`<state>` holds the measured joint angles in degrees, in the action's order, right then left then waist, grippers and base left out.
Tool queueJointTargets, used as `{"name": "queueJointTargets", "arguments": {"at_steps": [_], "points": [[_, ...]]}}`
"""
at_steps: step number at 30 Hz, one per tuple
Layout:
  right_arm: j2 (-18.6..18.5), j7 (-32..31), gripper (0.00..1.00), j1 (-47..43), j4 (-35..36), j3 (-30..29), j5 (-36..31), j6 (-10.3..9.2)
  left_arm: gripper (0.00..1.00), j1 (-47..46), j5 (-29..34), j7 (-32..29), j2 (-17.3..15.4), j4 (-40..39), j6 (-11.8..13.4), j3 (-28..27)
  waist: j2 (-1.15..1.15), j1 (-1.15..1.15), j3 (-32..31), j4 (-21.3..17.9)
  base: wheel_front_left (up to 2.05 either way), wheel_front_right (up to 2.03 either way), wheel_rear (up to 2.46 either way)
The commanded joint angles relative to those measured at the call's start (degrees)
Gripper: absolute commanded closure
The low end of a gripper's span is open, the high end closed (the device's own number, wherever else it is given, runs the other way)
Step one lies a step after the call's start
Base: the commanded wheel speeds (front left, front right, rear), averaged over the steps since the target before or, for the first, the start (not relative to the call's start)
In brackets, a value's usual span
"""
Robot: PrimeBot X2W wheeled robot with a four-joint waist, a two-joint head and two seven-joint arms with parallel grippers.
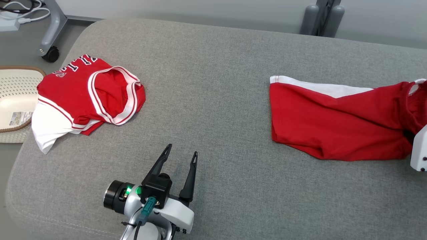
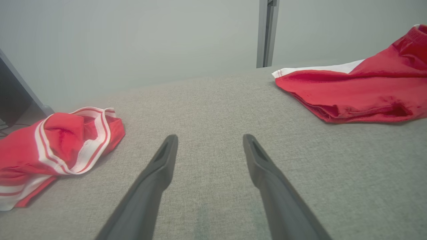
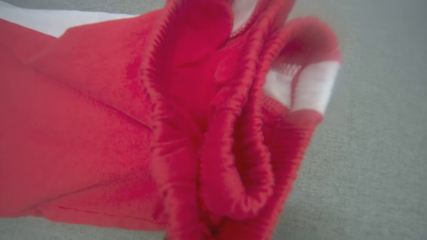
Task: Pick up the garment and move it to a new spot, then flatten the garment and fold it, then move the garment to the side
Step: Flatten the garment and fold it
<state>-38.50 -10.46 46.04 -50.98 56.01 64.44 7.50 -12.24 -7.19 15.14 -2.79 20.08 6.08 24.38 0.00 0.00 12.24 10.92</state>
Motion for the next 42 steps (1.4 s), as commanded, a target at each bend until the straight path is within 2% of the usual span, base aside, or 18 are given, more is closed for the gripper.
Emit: {"name": "queueJointTargets", "arguments": {"at_steps": [1, 12, 28, 42], "points": [[-0.2, 0.9, 1.0, 1.1, -1.2, 1.0, -0.6, -0.01, 0.0, -0.9, 0.0, 0.0, -0.2, 0.0, 0.0, -0.1, 0.0, 0.0, 0.2, 0.1, 0.0, 0.0, 0.0], [1.5, 4.2, 1.0, 3.3, -4.7, 4.1, -0.2, -0.01, 0.0, -1.0, -0.4, 0.0, -0.2, 0.3, 0.2, 0.2, 0.0, 0.0, 0.0, 0.0, 0.0, 0.0, 0.0], [3.7, 4.9, 1.0, 6.4, -0.1, 9.7, 2.7, 0.0, 0.0, -0.3, -1.9, 0.0, -0.2, 1.2, 1.0, 1.2, 0.0, 0.0, -2.3, -0.5, 0.0, 0.0, 0.0], [7.2, 3.6, 1.0, 10.0, 1.3, 14.9, 2.0, 0.0, 0.0, 0.9, -2.6, 0.0, -0.2, 1.0, 1.1, 1.6, 0.0, 0.0, -3.7, 1.4, 0.0, 0.0, 0.0]]}}
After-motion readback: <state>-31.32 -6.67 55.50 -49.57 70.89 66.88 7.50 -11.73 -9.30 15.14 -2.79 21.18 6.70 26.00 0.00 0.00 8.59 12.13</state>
